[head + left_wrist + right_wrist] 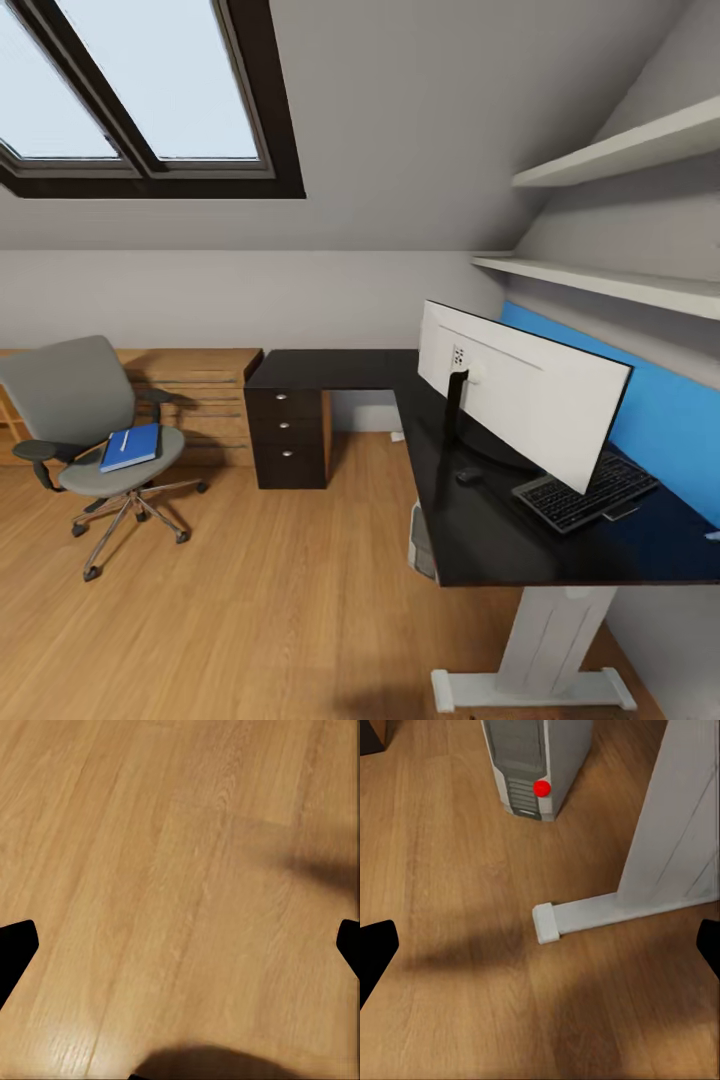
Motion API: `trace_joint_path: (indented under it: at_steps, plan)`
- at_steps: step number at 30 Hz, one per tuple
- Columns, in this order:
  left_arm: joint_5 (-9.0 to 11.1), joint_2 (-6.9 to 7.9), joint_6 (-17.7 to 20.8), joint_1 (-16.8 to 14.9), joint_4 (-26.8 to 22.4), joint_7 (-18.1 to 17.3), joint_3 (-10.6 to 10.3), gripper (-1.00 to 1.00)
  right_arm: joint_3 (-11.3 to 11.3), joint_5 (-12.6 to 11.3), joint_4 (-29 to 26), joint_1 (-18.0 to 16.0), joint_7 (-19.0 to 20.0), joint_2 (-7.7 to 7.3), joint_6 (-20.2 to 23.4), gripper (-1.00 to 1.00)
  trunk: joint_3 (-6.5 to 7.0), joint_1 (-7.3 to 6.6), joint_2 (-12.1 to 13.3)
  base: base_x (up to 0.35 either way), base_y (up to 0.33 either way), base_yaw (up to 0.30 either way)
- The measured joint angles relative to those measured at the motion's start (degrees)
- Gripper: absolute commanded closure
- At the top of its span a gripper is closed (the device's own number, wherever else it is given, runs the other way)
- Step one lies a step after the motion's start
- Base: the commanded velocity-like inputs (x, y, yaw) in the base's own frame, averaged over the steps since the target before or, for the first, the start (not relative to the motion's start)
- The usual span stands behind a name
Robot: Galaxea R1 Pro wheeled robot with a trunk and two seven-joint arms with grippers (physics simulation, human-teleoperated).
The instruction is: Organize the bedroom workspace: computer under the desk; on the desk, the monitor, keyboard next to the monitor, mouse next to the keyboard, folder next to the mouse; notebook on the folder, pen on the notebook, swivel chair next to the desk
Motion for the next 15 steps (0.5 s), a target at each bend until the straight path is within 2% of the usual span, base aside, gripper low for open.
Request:
trace_joint_path:
  at_steps: [7,15]
  plan:
    - [0.04,0.00,0.00,0.00,-0.01,-0.02,0.00,-1.00,0.00,-0.01,-0.07,0.00,0.00,0.01,-0.03,-1.00,0.00,-0.01,0.00,-0.008,-0.016,-0.006]
    - [-0.09,-0.10,-0.09,0.00,-0.01,-0.26,-0.02,-1.00,0.00,-0.07,-0.04,-0.02,-0.13,0.06,-0.29,-1.00,0.00,-0.01,0.00,0.000,0.152,0.000]
